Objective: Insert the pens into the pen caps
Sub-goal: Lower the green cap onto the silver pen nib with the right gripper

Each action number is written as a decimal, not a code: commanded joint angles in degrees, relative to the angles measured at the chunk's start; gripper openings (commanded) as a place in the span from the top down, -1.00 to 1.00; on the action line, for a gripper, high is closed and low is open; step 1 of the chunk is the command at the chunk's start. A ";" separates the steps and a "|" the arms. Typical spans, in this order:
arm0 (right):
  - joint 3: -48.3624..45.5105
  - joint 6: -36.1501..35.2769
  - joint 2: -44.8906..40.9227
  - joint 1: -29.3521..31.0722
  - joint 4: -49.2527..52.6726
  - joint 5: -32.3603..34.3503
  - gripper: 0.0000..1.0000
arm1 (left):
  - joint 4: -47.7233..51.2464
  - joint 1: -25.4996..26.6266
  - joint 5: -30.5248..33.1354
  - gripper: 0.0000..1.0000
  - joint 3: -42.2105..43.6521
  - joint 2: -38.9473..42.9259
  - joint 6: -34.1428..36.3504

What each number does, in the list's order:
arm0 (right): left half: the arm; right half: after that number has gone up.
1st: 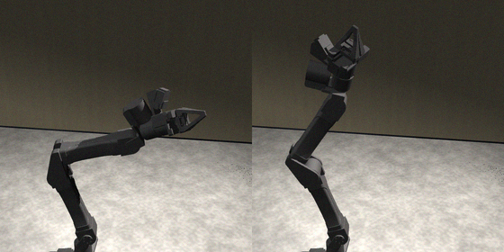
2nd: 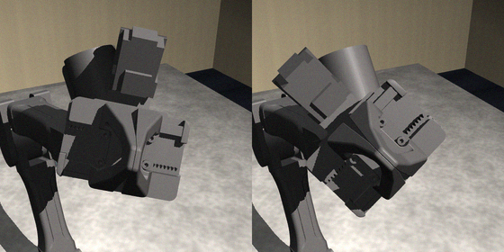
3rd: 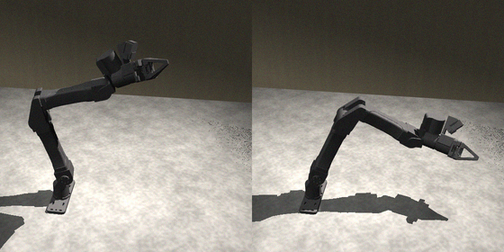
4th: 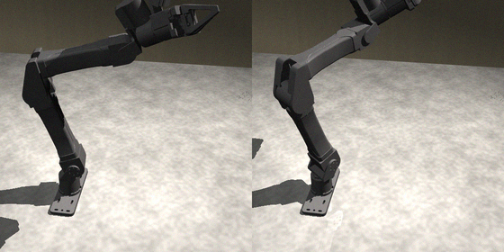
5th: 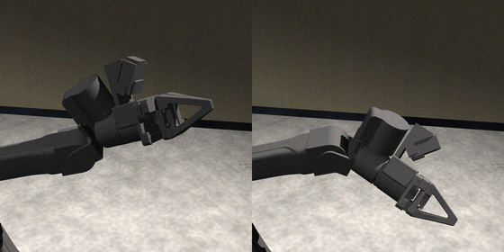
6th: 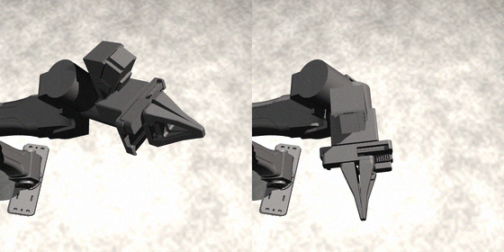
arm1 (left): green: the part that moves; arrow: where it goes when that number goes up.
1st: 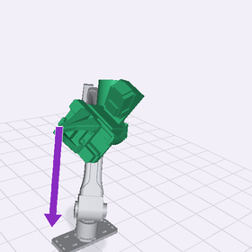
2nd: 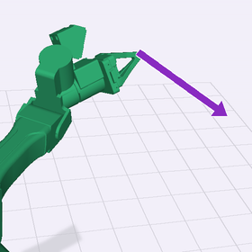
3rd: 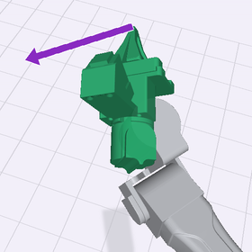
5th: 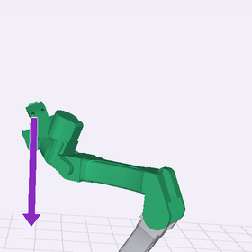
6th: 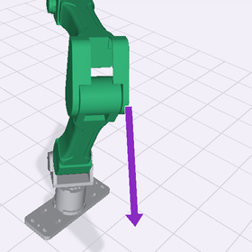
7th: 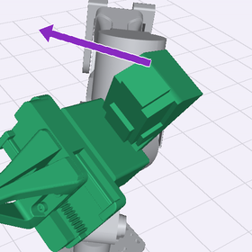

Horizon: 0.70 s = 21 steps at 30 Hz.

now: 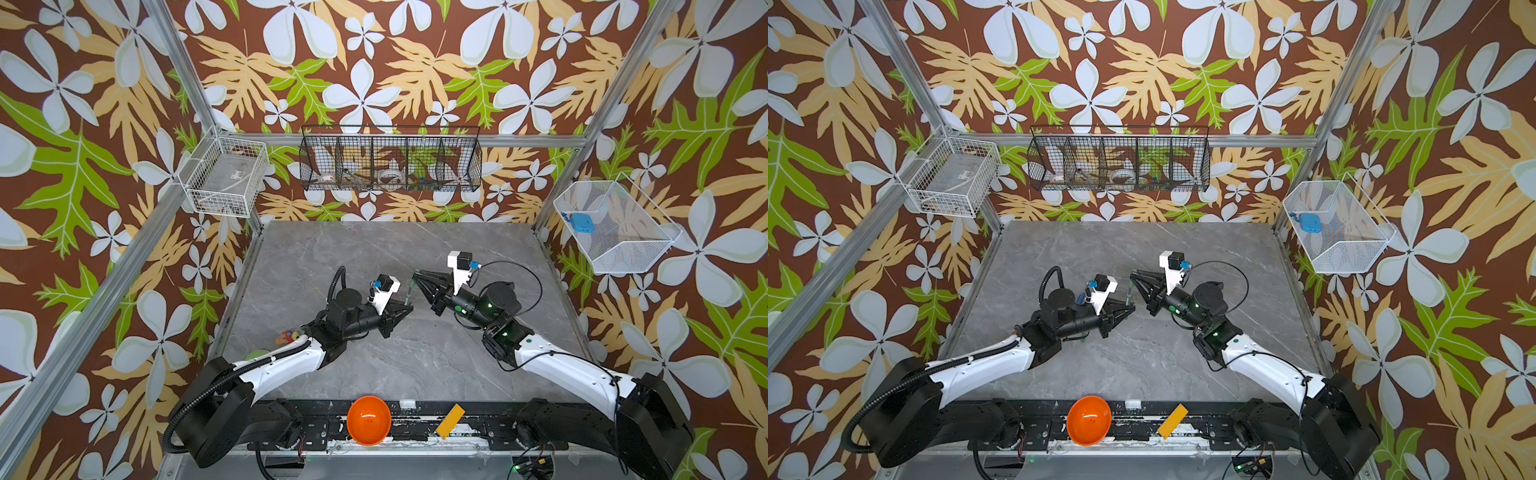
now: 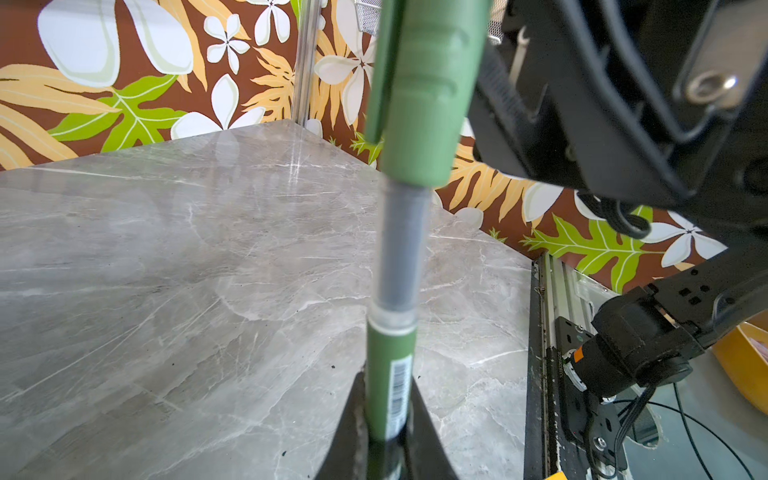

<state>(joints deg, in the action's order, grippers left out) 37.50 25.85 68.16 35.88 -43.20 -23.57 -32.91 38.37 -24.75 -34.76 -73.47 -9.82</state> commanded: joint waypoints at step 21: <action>5.38 -5.36 -4.71 0.11 17.90 -3.06 -0.04 | -0.41 -0.05 2.91 1.00 -1.36 -0.72 1.13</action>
<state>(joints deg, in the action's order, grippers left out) 41.04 22.68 63.22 36.12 -30.35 -26.70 -32.77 38.30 -21.65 -35.86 -74.02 -9.15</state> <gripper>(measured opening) 0.519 0.129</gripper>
